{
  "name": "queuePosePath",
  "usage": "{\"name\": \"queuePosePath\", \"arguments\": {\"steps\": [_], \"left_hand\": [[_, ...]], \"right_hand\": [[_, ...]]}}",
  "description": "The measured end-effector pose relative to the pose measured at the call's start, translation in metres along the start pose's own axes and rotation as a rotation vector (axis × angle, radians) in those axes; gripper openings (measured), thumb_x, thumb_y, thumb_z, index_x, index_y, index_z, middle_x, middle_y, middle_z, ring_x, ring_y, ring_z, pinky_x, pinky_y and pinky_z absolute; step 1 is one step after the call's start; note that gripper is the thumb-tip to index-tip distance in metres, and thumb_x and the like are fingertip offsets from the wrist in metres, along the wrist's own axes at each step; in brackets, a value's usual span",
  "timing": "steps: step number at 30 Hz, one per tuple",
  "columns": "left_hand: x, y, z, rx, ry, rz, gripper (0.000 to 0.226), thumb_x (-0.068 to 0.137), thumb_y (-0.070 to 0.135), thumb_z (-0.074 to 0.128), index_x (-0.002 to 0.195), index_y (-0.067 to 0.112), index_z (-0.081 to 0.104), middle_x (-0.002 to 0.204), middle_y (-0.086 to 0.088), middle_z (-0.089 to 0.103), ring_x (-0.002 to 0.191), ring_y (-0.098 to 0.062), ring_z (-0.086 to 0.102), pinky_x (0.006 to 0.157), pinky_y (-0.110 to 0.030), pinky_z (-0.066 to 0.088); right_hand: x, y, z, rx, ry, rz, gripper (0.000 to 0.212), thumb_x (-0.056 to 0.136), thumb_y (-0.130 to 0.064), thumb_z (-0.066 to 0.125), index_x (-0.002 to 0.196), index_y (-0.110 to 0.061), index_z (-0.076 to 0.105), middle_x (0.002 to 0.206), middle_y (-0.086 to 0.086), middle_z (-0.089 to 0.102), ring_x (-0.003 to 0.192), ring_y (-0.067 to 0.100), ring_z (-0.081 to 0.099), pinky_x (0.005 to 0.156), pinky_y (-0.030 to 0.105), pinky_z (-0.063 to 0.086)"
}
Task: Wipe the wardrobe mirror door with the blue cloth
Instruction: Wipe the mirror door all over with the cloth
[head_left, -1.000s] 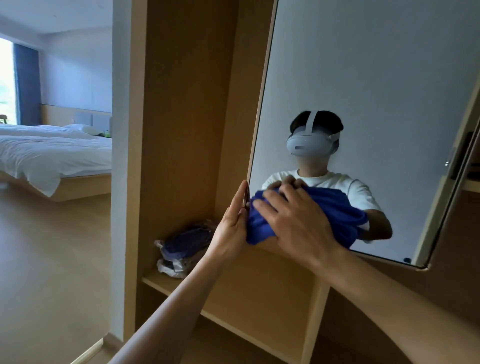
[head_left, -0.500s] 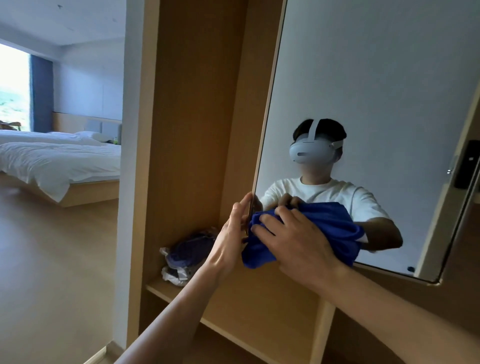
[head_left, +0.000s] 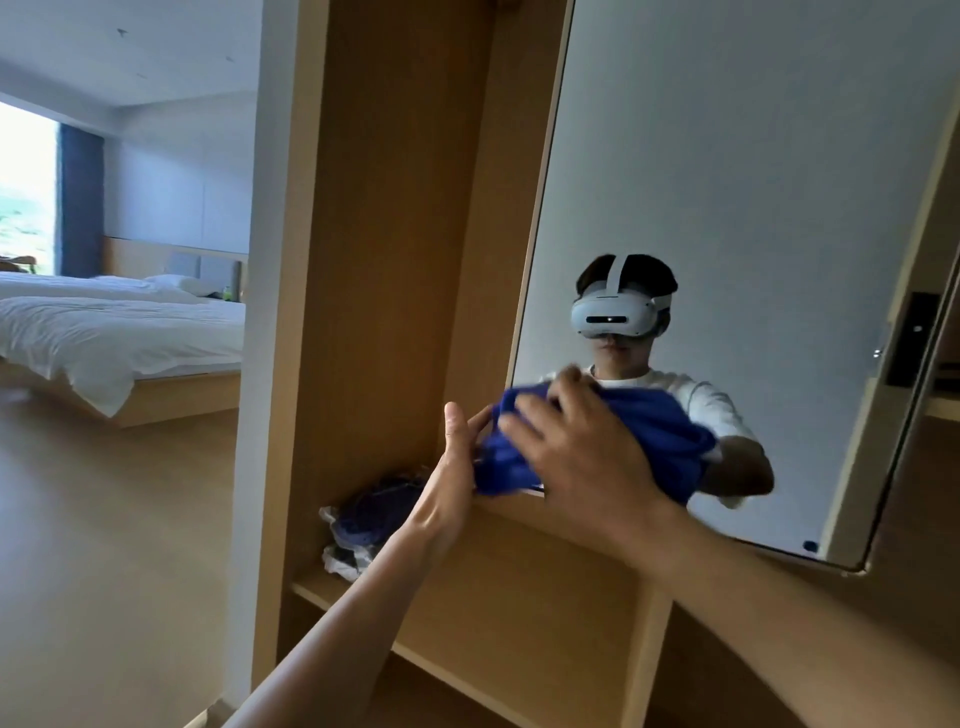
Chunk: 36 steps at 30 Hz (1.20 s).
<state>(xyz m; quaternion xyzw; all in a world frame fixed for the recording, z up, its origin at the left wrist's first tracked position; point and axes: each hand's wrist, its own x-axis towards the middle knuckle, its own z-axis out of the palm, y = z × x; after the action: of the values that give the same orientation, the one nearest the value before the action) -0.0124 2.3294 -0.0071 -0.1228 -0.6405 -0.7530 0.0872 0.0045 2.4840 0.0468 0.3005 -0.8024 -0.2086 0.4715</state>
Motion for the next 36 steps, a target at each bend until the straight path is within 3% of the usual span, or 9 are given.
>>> {"name": "queuePosePath", "arguments": {"steps": [4,7,10,14,17,20,23,26,36], "left_hand": [[0.004,-0.002,-0.001,0.016,-0.009,-0.020,0.074,0.091,0.085,0.017,0.138,0.043,0.057,0.127,0.004,0.072,0.120,-0.015,0.066,0.107,-0.042,0.048],[0.007,-0.007,-0.001,0.062,-0.038,0.012,0.073,0.088,0.088,0.026,0.139,0.045,0.056,0.133,0.006,0.069,0.129,-0.018,0.061,0.117,-0.053,0.039],[0.000,-0.003,0.000,0.118,-0.066,0.027,0.059,0.091,0.084,0.036,0.134,0.048,0.056,0.132,0.007,0.068,0.128,-0.017,0.061,0.114,-0.052,0.042],[-0.010,0.000,0.001,0.229,-0.070,0.070,0.067,0.093,0.069,0.057,0.152,0.045,0.034,0.144,0.013,0.058,0.137,-0.009,0.051,0.120,-0.039,0.033],[-0.019,0.002,0.006,0.341,-0.044,0.119,0.064,0.102,0.037,0.060,0.156,0.036,0.024,0.141,0.014,0.052,0.129,0.001,0.050,0.100,-0.015,0.036],[-0.018,-0.005,0.008,0.412,-0.005,0.138,0.049,0.101,0.020,0.063,0.129,0.050,0.035,0.120,0.019,0.056,0.109,0.017,0.057,0.082,-0.001,0.040],[-0.018,-0.010,0.011,0.444,0.034,0.147,0.074,0.097,0.034,0.068,0.153,0.046,0.022,0.146,0.006,0.047,0.131,-0.013,0.052,0.106,-0.029,0.043],[-0.017,-0.012,0.019,0.439,0.073,0.154,0.087,0.091,0.045,0.071,0.157,0.044,0.014,0.155,0.001,0.039,0.135,-0.020,0.047,0.111,-0.044,0.043],[-0.019,-0.021,0.033,0.497,0.156,0.237,0.085,0.097,0.036,0.066,0.159,0.043,0.010,0.160,0.003,0.033,0.133,-0.013,0.042,0.103,-0.039,0.041]], "right_hand": [[-0.051,-0.040,0.027,0.126,-0.226,-0.064,0.068,0.063,-0.028,0.085,0.125,-0.026,0.058,0.126,0.003,0.060,0.110,0.031,0.051,0.095,0.042,0.051],[-0.053,-0.030,0.020,0.155,-0.202,-0.033,0.072,0.060,-0.030,0.089,0.125,-0.028,0.058,0.126,-0.002,0.062,0.108,0.028,0.057,0.091,0.039,0.053],[-0.045,-0.008,0.004,0.110,-0.117,-0.002,0.065,0.068,-0.021,0.086,0.127,-0.023,0.061,0.127,0.002,0.064,0.108,0.029,0.059,0.089,0.042,0.053],[-0.045,0.042,-0.017,-0.006,0.026,0.141,0.053,0.081,-0.011,0.058,0.134,-0.016,0.059,0.133,0.009,0.060,0.113,0.034,0.054,0.091,0.047,0.047],[-0.066,0.052,-0.016,0.020,0.035,0.194,0.056,0.079,-0.014,0.056,0.135,-0.017,0.057,0.135,0.008,0.057,0.110,0.033,0.051,0.090,0.047,0.045],[-0.094,0.035,0.002,0.093,0.006,0.152,0.060,0.075,-0.015,0.074,0.133,-0.021,0.058,0.134,0.004,0.058,0.110,0.031,0.053,0.089,0.045,0.046],[-0.117,0.028,0.008,0.146,-0.079,0.105,0.071,0.065,-0.019,0.082,0.132,-0.026,0.058,0.136,0.000,0.058,0.113,0.027,0.052,0.090,0.042,0.041],[-0.128,0.031,0.007,0.159,-0.145,0.083,0.072,0.066,-0.027,0.084,0.133,-0.030,0.056,0.138,-0.003,0.057,0.115,0.025,0.051,0.092,0.041,0.044],[-0.139,0.037,0.009,0.111,-0.074,0.055,0.067,0.073,-0.023,0.079,0.136,-0.028,0.055,0.136,-0.001,0.059,0.111,0.028,0.056,0.089,0.043,0.047]]}}
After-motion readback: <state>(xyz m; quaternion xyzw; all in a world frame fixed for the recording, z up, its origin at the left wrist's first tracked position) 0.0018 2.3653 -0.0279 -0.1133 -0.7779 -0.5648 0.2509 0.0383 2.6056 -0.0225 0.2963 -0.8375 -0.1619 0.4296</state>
